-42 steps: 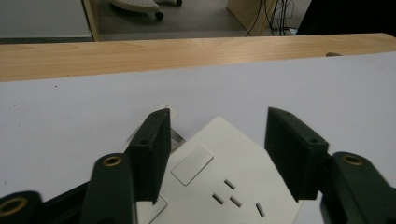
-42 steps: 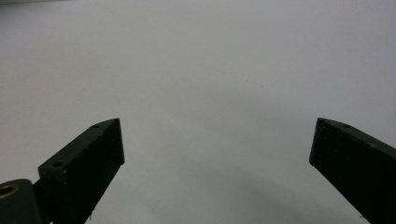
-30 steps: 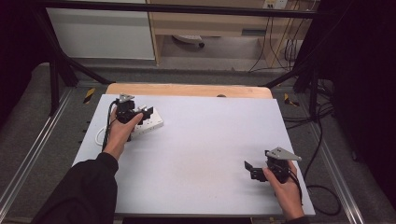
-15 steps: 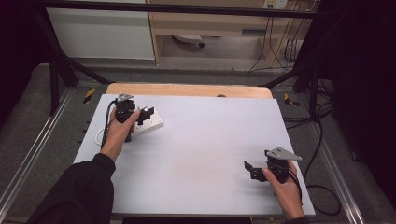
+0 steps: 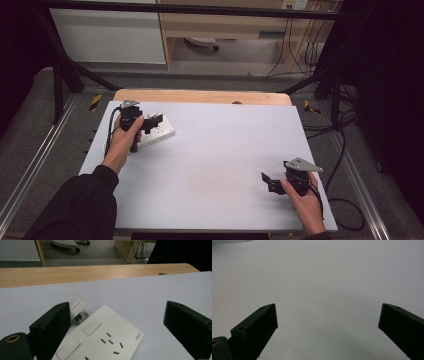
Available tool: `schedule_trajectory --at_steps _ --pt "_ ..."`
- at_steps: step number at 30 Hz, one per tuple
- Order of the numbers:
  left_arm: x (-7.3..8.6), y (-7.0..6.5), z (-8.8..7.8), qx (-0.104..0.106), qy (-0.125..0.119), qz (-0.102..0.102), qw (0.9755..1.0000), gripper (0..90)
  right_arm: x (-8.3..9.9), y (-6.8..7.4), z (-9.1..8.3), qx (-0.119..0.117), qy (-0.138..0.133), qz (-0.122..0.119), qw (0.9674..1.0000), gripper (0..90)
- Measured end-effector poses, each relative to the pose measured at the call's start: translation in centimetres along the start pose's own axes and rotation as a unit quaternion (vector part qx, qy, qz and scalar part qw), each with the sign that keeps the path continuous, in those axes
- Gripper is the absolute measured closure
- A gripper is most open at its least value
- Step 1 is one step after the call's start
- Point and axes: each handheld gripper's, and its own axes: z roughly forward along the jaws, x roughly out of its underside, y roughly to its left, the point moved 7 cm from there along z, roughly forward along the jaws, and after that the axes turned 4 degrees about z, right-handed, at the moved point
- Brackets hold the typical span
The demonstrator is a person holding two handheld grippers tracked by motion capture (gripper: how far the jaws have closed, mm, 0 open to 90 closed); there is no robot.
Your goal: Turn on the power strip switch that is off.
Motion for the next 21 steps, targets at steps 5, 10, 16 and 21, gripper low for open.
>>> schedule_trajectory --at_steps 5,10,16,21 --pt "0.0 0.2 -0.4 0.0 0.005 0.003 1.0 7.3 -0.1 0.1 -0.1 0.001 -0.001 0.001 1.0 2.8" --pt "-0.1 0.2 -0.6 0.0 0.0 -0.002 1.0 7.3 -0.1 0.0 0.0 0.001 -0.002 0.001 1.0 2.8" --pt "-0.2 -0.2 -1.3 0.008 0.007 0.004 0.9999 7.3 -0.1 0.0 -0.1 -0.001 -0.004 0.0 1.0 2.6" --pt "-0.2 -0.4 -2.6 0.015 0.001 -0.001 0.9999 7.2 -0.1 0.1 -0.1 -0.001 -0.004 -0.002 1.0 2.6"
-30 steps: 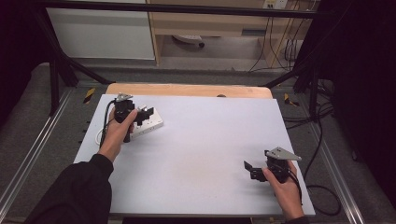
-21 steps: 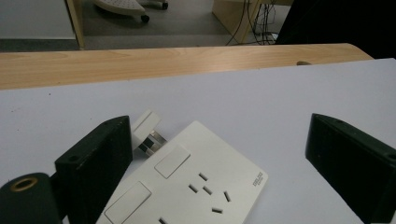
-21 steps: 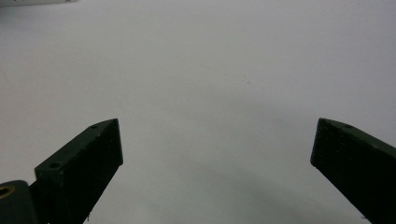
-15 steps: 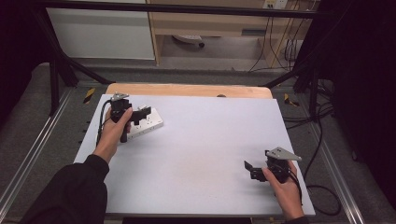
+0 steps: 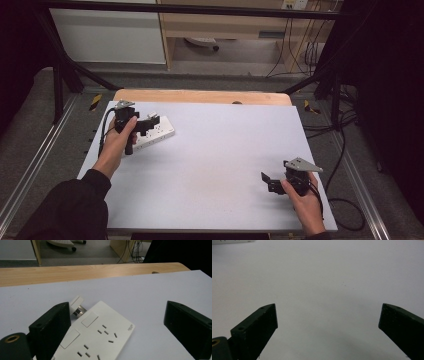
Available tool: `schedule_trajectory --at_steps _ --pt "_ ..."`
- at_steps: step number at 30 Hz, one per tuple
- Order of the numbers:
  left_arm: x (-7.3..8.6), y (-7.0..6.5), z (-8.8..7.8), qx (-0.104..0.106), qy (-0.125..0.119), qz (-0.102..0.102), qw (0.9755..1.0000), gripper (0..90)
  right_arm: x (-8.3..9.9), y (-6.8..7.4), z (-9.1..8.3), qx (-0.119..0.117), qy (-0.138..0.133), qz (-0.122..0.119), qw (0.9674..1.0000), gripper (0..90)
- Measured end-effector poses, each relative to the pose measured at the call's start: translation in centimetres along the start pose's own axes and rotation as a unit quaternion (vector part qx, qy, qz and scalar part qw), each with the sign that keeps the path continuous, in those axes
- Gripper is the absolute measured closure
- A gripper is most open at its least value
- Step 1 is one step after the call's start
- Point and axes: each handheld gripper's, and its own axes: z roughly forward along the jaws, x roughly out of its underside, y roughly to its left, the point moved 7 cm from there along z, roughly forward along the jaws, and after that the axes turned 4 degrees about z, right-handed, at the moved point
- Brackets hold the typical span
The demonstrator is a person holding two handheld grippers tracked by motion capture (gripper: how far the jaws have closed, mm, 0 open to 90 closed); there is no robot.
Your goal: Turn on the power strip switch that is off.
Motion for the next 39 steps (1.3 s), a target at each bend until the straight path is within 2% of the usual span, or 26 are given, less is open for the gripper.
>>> schedule_trajectory --at_steps 3,10,18,23,28,31,39 --pt "0.1 0.1 -0.9 -0.003 -0.001 -0.005 1.0 7.2 0.0 0.0 0.0 0.001 0.0 0.0 1.0 2.6" --pt "0.2 0.6 -3.3 -0.003 -0.005 -0.001 1.0 7.2 0.0 0.1 0.0 0.001 0.002 0.001 1.0 2.6" --pt "1.0 1.0 -5.1 0.003 -0.002 -0.005 1.0 7.0 0.0 0.1 -0.1 0.001 -0.001 -0.002 1.0 2.6" --pt "1.4 1.1 -6.1 -0.001 -0.001 -0.009 1.0 7.0 0.0 0.1 0.0 0.0 0.0 0.0 1.0 2.5" --pt "1.4 1.1 -7.1 -0.001 -0.006 -0.007 1.0 7.1 0.0 0.2 0.0 -0.001 0.0 -0.002 1.0 2.6" --pt "1.5 0.9 -7.9 0.0 -0.007 0.001 1.0 7.1 0.0 0.2 -0.1 -0.001 0.0 0.001 1.0 2.6" --pt "2.7 0.3 -9.9 0.007 -0.016 0.002 0.9998 7.4 -0.1 0.4 -0.2 -0.001 -0.003 0.003 1.0 2.7"
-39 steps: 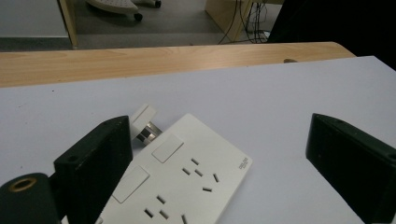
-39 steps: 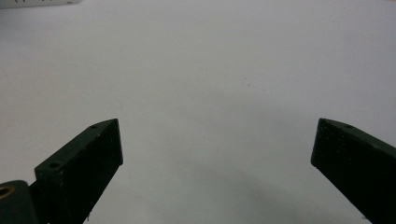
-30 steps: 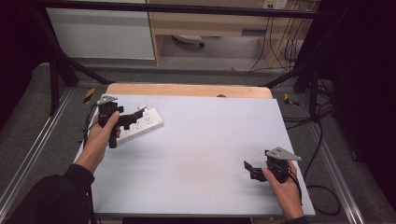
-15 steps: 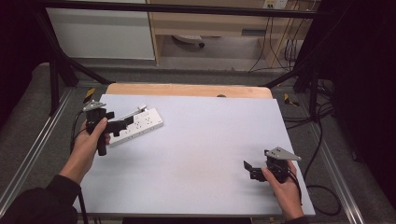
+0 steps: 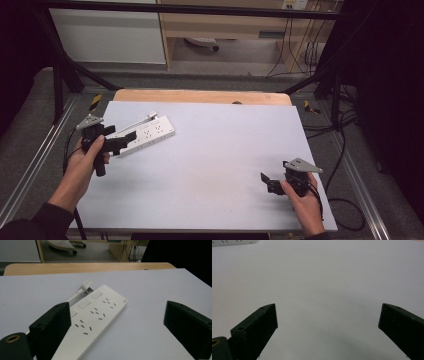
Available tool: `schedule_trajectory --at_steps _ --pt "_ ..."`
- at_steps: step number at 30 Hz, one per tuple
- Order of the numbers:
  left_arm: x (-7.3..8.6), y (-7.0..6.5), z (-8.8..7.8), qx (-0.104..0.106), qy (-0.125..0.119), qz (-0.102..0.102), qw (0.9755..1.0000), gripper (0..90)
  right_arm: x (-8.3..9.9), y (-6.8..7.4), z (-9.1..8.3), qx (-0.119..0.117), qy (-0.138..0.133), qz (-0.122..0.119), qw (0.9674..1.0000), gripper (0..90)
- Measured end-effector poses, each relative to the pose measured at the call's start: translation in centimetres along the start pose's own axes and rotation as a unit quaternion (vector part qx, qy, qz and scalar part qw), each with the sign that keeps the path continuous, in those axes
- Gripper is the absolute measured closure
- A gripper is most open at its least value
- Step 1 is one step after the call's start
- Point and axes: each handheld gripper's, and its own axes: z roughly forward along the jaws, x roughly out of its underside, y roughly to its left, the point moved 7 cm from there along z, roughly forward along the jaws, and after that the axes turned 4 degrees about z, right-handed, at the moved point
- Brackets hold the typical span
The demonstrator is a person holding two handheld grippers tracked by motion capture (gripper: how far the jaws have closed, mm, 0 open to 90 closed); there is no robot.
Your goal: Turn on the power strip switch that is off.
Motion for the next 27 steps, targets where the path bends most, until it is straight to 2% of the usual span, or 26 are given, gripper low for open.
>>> schedule_trajectory --at_steps 4,6,11,13,18,21,27 --pt "0.8 -0.2 -0.9 -0.002 0.001 0.009 1.0 7.4 0.0 -0.1 -0.1 0.001 0.0 0.001 1.0 2.7" --pt "1.2 -0.4 -1.4 0.0 -0.001 0.006 1.0 7.5 0.0 -0.1 -0.1 0.001 0.0 0.0 1.0 2.7" --pt "2.4 -0.7 -2.4 -0.005 -0.004 0.02 0.9998 7.5 0.0 -0.2 -0.1 0.002 -0.001 0.0 1.0 2.7" --pt "2.9 -0.9 -2.7 -0.004 -0.006 0.018 0.9998 7.5 0.0 -0.2 -0.2 0.002 0.0 0.0 1.0 2.7" --pt "4.9 -1.5 -3.1 -0.006 -0.002 0.031 0.9995 7.5 0.0 -0.2 -0.2 0.003 -0.002 0.002 1.0 2.7" --pt "6.0 -1.8 -3.3 -0.003 -0.002 0.027 0.9996 7.6 0.0 -0.3 -0.2 0.003 -0.003 0.005 1.0 2.7" --pt "8.5 -2.4 -3.4 -0.004 0.0 0.033 0.9995 8.2 0.1 -0.4 -0.2 0.005 0.0 0.005 1.0 2.6"
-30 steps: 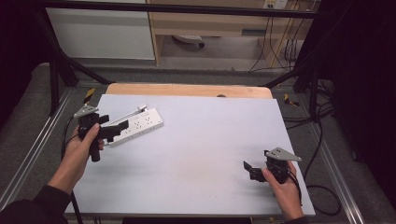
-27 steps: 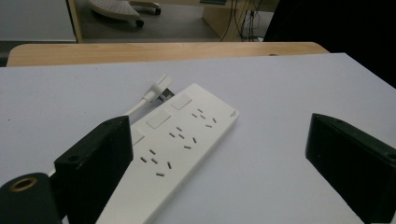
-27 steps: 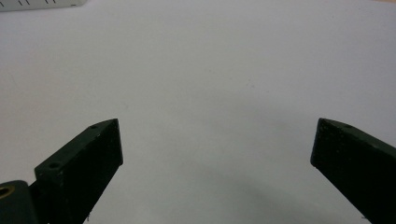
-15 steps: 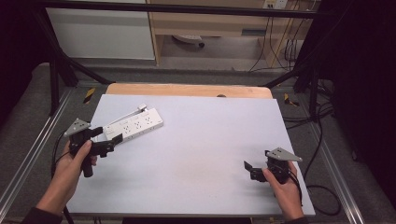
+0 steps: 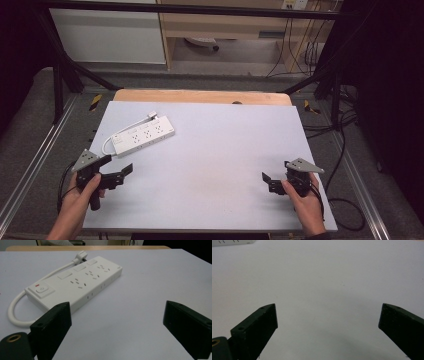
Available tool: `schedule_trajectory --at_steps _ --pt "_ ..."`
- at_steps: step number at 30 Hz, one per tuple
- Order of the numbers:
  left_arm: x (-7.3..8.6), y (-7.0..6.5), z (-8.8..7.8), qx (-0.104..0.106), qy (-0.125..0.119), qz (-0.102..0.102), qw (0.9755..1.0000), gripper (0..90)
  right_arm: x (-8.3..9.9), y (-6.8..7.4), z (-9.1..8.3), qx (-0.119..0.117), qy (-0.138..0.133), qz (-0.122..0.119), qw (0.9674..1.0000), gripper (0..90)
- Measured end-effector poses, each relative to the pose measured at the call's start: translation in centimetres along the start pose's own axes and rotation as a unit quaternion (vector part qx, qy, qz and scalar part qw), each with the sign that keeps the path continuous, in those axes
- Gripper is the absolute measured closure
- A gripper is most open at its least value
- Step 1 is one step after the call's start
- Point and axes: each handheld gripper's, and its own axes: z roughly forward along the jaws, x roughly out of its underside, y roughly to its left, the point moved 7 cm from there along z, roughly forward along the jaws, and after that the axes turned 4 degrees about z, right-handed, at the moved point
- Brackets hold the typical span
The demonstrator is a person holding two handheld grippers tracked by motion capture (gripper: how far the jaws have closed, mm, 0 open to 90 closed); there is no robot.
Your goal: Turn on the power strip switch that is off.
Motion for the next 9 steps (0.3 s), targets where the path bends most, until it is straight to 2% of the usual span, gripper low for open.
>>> schedule_trajectory --at_steps 2,6,9 --pt "0.8 -0.5 0.0 0.005 0.005 -0.001 1.0 8.2 0.1 -0.1 0.0 0.003 0.002 0.0 1.0 2.6" --pt "2.1 -1.8 0.0 0.017 0.022 0.019 0.9994 8.2 0.4 -0.4 0.1 0.013 0.013 0.004 0.9998 2.8" --pt "2.6 -2.9 0.1 0.026 0.028 0.032 0.9987 8.0 1.2 -1.0 0.7 0.033 0.045 0.0 0.9984 2.8"
